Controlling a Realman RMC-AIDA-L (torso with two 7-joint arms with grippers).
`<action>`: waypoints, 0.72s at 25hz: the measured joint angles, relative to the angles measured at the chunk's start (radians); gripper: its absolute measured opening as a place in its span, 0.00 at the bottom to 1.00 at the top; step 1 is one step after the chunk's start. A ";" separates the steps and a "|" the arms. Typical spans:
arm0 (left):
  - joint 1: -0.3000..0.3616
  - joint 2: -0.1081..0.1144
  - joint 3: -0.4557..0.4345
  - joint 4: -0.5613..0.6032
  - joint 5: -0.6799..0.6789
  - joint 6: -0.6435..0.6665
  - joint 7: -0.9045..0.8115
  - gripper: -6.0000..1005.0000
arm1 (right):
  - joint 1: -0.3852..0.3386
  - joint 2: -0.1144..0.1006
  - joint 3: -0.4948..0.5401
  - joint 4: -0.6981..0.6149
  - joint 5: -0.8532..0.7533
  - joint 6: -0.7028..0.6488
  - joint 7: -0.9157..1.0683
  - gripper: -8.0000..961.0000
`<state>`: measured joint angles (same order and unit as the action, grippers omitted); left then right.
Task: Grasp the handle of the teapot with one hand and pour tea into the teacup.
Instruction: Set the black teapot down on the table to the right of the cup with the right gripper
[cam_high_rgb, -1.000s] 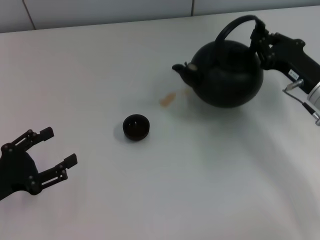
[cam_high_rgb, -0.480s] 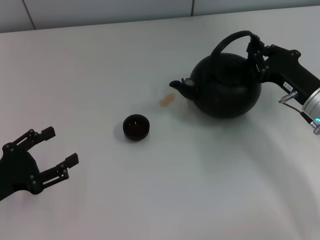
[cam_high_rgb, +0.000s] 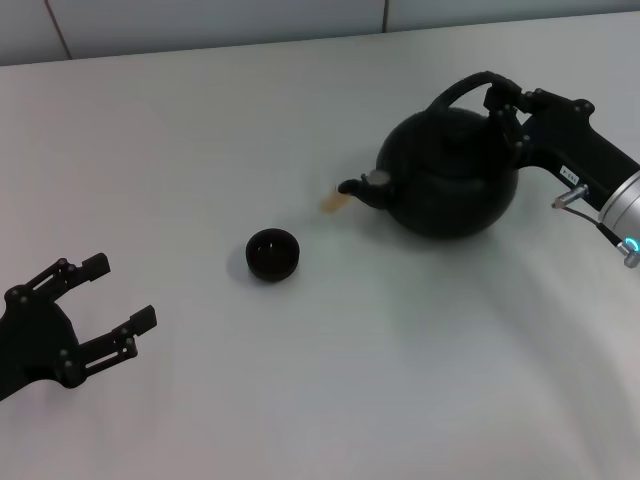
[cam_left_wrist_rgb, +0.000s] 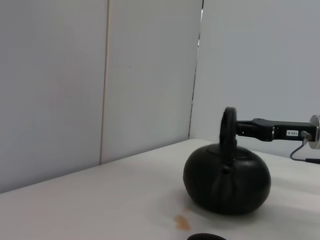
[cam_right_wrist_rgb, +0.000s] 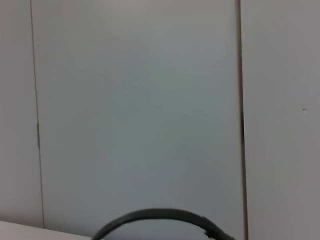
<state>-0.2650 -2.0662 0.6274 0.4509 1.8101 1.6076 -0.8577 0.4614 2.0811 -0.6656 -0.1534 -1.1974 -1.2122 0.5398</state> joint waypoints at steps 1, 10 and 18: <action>0.000 0.000 0.000 0.000 0.000 0.000 -0.001 0.86 | 0.000 -0.001 0.000 0.000 0.000 0.000 0.000 0.11; 0.000 0.000 0.000 0.000 -0.002 -0.002 -0.005 0.86 | -0.002 -0.002 0.000 -0.006 -0.001 -0.004 0.000 0.39; 0.001 0.002 -0.007 0.000 -0.002 -0.002 -0.004 0.86 | -0.012 -0.003 0.000 -0.007 -0.006 -0.020 0.000 0.64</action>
<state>-0.2637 -2.0643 0.6200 0.4509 1.8084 1.6060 -0.8618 0.4497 2.0783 -0.6658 -0.1602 -1.2037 -1.2320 0.5399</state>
